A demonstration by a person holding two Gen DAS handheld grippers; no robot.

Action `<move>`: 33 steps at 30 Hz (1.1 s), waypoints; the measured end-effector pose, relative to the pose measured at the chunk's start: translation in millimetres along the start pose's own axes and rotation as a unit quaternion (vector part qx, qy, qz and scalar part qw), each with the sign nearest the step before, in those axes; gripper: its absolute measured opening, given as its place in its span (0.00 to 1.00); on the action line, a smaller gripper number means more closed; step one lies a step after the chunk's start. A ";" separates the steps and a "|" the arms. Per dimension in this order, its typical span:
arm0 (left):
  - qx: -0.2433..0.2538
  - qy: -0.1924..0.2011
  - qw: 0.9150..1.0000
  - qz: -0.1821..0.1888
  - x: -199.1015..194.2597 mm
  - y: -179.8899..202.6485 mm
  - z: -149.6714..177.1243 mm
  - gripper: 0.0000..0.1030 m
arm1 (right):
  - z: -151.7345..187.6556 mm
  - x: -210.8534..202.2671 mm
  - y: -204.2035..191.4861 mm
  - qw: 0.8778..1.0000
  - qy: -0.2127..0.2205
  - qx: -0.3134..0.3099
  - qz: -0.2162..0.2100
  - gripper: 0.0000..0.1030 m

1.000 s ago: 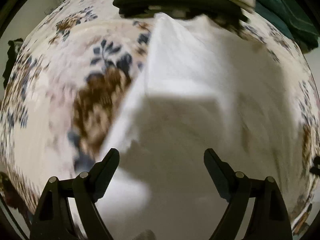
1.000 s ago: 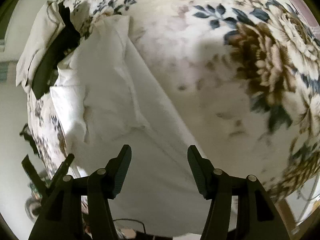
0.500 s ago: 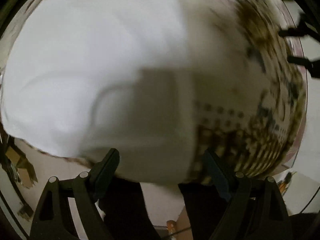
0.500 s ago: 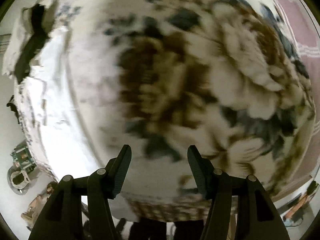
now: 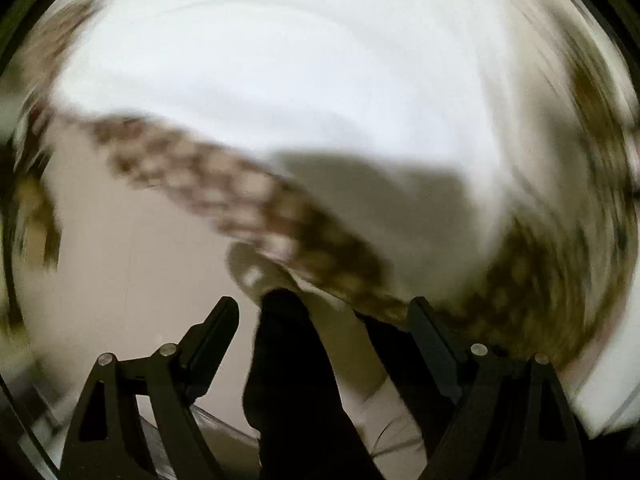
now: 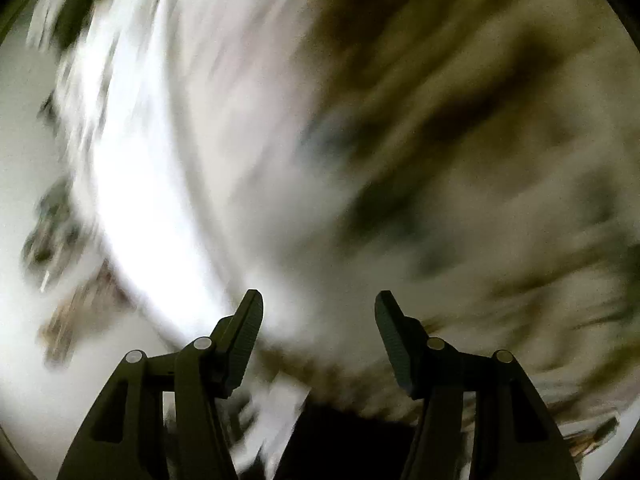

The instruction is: Fold small clothes

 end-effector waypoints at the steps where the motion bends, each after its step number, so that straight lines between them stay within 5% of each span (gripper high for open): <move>1: -0.028 0.017 0.999 -0.008 -6.9 -18.8 -3.6 0.83 | 13.8 23.9 -15.8 0.999 -0.035 -0.013 -0.022 0.59; 8: -0.080 0.073 0.992 -0.060 -35.2 -89.0 -6.6 0.83 | 72.7 140.7 -74.6 0.986 -0.121 -0.033 -0.107 0.56; 10: -0.076 0.075 0.992 -0.065 -38.7 -97.1 -17.1 0.83 | 91.7 152.9 -78.4 0.983 -0.134 -0.032 -0.120 0.07; 14: -0.074 0.075 0.992 -0.062 -47.5 -72.0 -21.8 0.83 | 135.6 152.1 -76.1 0.969 -0.186 -0.018 -0.159 0.02; 16: -0.076 0.074 0.993 -0.059 -48.8 -66.4 -23.1 0.83 | 145.4 144.2 -60.8 0.971 -0.192 -0.013 -0.142 0.02; 20: -0.049 0.082 0.993 -0.068 -50.8 -55.0 -25.5 0.83 | 147.7 131.8 -27.9 0.984 -0.168 -0.059 -0.027 0.08; 22: -0.012 0.093 0.993 -0.071 -54.1 -37.8 -29.6 0.83 | 145.5 120.3 -21.1 0.985 -0.158 -0.069 0.010 0.34; 24: 0.035 0.101 0.993 -0.057 -52.3 -8.7 -32.2 0.83 | 136.5 92.6 -13.8 0.990 -0.131 -0.049 -0.009 0.50; 30: 0.153 0.062 0.986 -0.002 -0.3 91.8 -19.6 0.83 | 78.6 1.3 20.1 1.000 -0.012 0.007 0.011 0.50; 33: 0.175 0.056 0.983 -0.010 30.6 119.2 -22.1 0.81 | 50.7 -40.6 27.5 0.999 0.025 0.011 0.030 0.50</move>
Point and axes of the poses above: each gripper's, at about its wrist camera, not at the fingertips, and x roughly the way its jaws point, y to its right, z to its underside, the point moved 8 cm from there along x, roughly the way its jaws point, and after that the axes turned 6 degrees about z, right-handed, at the moved point
